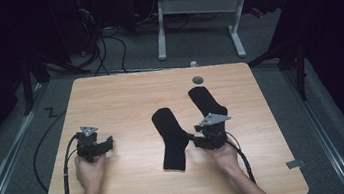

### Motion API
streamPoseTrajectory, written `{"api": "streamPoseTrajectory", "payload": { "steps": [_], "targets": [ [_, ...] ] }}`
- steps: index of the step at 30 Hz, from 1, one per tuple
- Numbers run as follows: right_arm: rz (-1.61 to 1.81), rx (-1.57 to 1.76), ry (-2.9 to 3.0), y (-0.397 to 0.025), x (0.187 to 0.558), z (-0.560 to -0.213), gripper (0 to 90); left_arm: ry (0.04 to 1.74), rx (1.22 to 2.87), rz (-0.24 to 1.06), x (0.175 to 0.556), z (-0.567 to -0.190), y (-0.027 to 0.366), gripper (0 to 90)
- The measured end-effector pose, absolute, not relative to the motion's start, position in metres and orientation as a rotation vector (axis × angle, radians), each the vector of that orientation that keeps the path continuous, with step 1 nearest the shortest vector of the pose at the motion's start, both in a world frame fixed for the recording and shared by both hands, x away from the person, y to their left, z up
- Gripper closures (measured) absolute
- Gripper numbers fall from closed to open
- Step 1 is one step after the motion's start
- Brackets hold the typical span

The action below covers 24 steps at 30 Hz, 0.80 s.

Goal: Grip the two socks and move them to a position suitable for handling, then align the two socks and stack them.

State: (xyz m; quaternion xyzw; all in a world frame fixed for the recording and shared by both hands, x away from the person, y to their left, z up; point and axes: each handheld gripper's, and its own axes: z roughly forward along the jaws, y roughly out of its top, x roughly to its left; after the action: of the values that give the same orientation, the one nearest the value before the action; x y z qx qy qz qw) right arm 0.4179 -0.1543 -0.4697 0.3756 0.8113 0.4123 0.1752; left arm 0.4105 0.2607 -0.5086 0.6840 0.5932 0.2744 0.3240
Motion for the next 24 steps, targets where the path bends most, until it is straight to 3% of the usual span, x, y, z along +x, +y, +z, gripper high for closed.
{"api": "streamPoseTrajectory", "payload": {
  "steps": [9,24],
  "targets": [
    [0.999,1.302,2.131,-0.207,0.457,-0.478,45.8,1.562,1.786,0.715,0.411,-0.508,0.262,28.9],
    [0.924,1.300,2.135,-0.210,0.472,-0.482,36.4,1.566,1.783,0.720,0.411,-0.508,0.261,29.0]
  ]
}}
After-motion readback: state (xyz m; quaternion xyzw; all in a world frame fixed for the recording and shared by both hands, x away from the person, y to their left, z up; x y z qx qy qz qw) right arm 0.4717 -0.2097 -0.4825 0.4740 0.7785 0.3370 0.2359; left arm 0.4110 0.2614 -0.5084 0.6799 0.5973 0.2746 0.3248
